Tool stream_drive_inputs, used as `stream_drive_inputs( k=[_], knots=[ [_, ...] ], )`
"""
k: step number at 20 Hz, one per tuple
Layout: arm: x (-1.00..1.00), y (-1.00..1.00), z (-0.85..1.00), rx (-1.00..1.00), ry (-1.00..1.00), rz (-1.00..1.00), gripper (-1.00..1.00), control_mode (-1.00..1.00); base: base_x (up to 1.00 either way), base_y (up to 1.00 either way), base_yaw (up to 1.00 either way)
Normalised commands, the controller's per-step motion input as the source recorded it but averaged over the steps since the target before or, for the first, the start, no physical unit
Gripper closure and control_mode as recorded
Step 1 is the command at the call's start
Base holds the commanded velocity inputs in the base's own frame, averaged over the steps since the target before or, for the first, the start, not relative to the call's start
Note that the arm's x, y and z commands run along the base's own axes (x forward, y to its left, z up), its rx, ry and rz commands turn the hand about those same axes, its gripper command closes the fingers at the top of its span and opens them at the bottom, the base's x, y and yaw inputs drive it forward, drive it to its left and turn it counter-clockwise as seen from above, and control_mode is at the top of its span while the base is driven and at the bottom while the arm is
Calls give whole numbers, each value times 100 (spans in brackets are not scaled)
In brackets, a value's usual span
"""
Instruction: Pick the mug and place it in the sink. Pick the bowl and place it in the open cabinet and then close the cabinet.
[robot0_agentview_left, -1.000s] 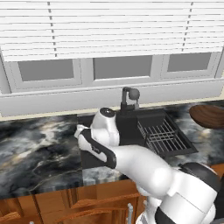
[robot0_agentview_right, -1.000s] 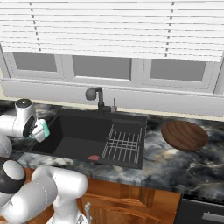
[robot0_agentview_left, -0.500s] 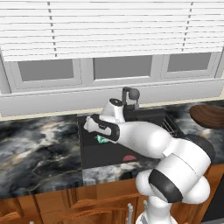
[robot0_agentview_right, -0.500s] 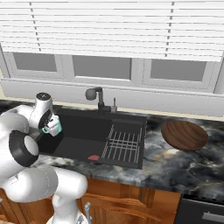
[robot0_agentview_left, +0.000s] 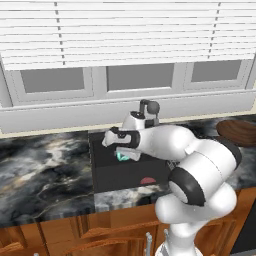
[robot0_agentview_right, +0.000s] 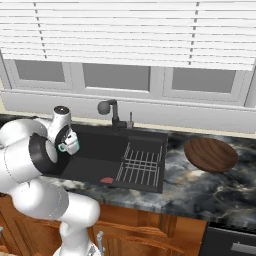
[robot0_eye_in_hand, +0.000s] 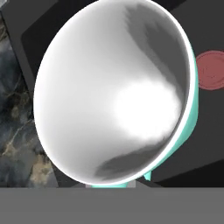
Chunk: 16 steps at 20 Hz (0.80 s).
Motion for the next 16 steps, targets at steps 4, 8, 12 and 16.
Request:
stream_drive_inputs(
  k=[4,8,12,16],
  knots=[
    [18,-18,-40,0,5,0,100,-100,0,0,0],
    [16,-8,-36,0,0,0,100,-100,0,0,0],
    [23,-2,-42,0,0,0,100,-100,0,0,0],
    [23,0,-43,0,0,0,100,-100,0,0,0]
  ],
)
